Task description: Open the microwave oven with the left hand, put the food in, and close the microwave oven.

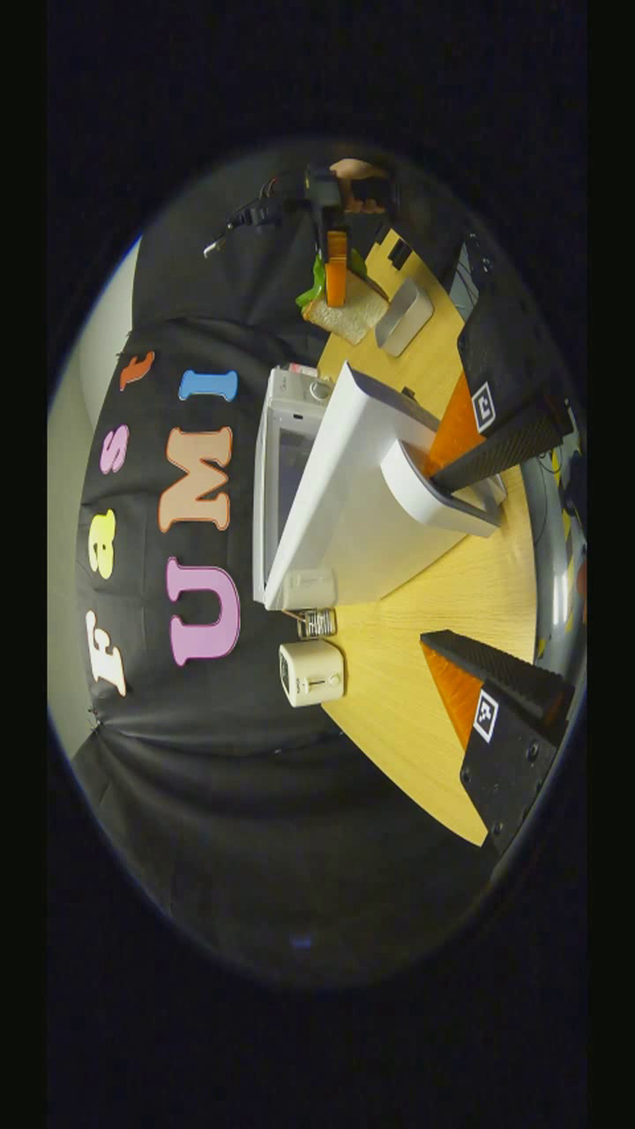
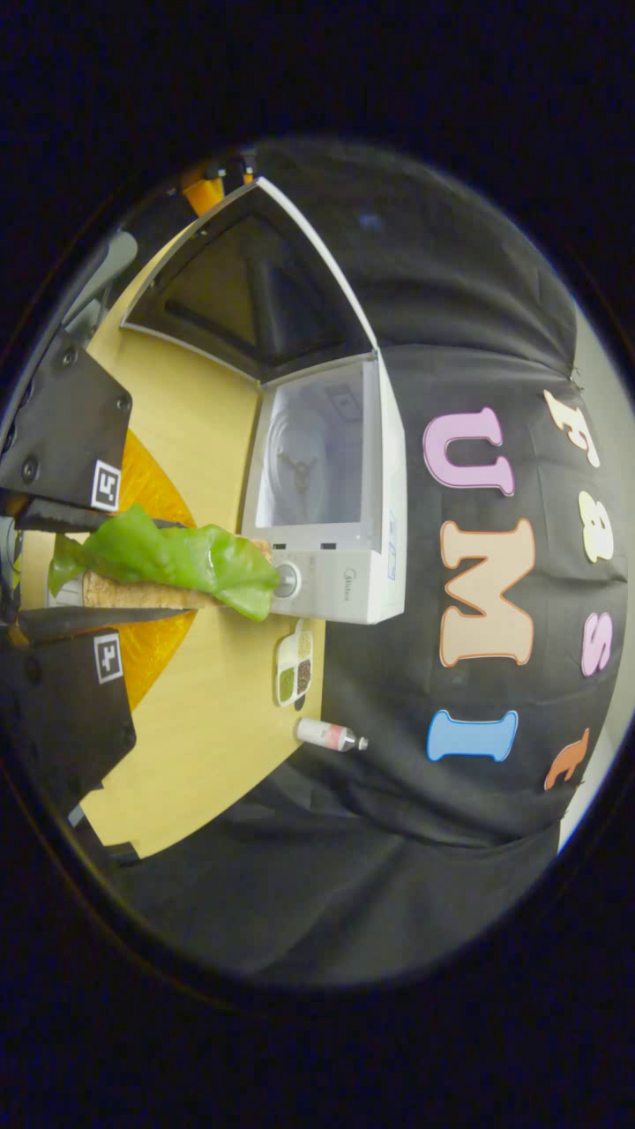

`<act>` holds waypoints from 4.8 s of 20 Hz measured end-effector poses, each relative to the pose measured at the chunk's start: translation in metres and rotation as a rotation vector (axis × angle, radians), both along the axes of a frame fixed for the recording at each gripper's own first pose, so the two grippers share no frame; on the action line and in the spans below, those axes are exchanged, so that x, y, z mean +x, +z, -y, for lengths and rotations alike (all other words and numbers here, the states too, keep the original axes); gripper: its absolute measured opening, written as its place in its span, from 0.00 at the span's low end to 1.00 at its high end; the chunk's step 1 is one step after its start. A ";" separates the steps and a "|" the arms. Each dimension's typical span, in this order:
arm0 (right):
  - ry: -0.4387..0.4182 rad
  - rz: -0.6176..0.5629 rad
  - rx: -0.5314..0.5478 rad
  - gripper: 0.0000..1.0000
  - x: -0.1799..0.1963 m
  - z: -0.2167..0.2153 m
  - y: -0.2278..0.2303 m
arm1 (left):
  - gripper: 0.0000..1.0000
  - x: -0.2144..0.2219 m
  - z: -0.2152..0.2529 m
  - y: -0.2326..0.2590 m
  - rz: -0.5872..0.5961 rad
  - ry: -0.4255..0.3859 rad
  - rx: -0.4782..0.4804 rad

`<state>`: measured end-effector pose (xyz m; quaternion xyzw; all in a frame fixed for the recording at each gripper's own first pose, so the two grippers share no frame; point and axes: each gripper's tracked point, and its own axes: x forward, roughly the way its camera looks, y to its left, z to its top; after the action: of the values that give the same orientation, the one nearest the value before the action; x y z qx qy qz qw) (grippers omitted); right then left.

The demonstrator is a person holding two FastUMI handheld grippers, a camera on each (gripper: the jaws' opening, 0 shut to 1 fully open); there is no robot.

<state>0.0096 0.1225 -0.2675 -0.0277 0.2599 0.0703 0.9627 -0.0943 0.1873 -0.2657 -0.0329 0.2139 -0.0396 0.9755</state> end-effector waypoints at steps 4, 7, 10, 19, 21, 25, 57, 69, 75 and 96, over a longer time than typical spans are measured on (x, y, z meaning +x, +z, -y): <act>0.025 0.001 0.054 0.36 0.018 -0.023 0.005 | 0.93 -0.018 0.001 0.015 0.010 0.000 -0.001; 0.045 -0.007 0.101 0.36 0.030 -0.044 0.004 | 0.92 -0.030 -0.003 0.038 0.037 0.024 -0.013; 0.071 -0.016 0.114 0.35 0.044 -0.069 -0.002 | 0.90 -0.032 -0.009 0.065 0.072 0.059 -0.035; 0.043 -0.037 0.250 0.36 0.098 -0.136 -0.017 | 0.94 -0.014 -0.039 0.148 0.207 0.188 -0.021; 0.005 -0.054 0.321 0.35 0.111 -0.149 -0.022 | 0.94 -0.008 -0.042 0.162 0.239 0.212 -0.024; -0.097 -0.060 0.528 0.35 0.138 -0.176 -0.025 | 0.94 -0.005 -0.044 0.167 0.234 0.217 0.004; -0.618 -0.038 0.777 0.57 0.249 -0.208 -0.140 | 0.94 -0.035 -0.092 0.140 0.083 0.346 -0.083; -0.444 0.053 0.378 0.93 0.264 -0.188 -0.133 | 0.94 -0.045 -0.078 0.134 0.053 0.333 -0.119; -0.381 0.112 0.365 0.99 0.258 -0.184 -0.103 | 0.94 -0.050 -0.069 0.138 0.047 0.318 -0.124; -0.106 0.271 0.221 0.91 0.123 -0.070 0.053 | 0.96 -0.043 -0.070 0.139 0.147 0.275 -0.090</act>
<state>0.1329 0.1927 -0.2148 0.0829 0.1195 0.0431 0.9884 -0.1370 0.2573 -0.1270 -0.1024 0.1336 0.0826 0.9823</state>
